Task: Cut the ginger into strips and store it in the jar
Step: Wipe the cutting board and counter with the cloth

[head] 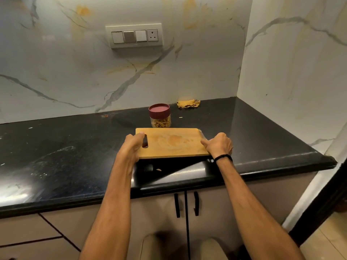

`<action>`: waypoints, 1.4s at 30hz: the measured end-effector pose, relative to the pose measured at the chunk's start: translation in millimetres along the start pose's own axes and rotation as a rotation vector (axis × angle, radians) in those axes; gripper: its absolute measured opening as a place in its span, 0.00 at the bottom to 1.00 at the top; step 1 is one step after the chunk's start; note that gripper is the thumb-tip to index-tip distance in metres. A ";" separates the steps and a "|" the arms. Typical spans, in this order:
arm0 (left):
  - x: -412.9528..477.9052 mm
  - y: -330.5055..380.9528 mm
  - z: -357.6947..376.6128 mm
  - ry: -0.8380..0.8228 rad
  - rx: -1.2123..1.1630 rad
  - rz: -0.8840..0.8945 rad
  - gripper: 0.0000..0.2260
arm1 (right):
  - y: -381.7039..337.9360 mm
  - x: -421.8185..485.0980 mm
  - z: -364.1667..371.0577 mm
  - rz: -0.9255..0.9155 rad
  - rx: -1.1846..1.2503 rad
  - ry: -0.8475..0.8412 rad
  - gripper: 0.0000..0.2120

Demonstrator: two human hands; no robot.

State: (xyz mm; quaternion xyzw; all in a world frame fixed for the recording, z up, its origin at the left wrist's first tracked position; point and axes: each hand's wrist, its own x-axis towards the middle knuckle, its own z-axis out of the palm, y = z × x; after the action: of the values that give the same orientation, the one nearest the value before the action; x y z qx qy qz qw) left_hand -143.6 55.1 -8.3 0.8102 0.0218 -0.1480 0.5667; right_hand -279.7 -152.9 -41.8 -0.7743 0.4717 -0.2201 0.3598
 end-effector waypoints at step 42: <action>-198.2 -326.7 376.0 -0.391 0.282 0.238 0.18 | 468.1 -173.2 18.6 0.378 0.047 0.159 0.14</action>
State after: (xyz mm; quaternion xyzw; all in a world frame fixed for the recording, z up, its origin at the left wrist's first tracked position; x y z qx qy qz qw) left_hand -480.2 -149.8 -371.8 0.8341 -0.2042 -0.2355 0.4551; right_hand -614.2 -131.0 -412.0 -0.6435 0.6305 -0.2200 0.3742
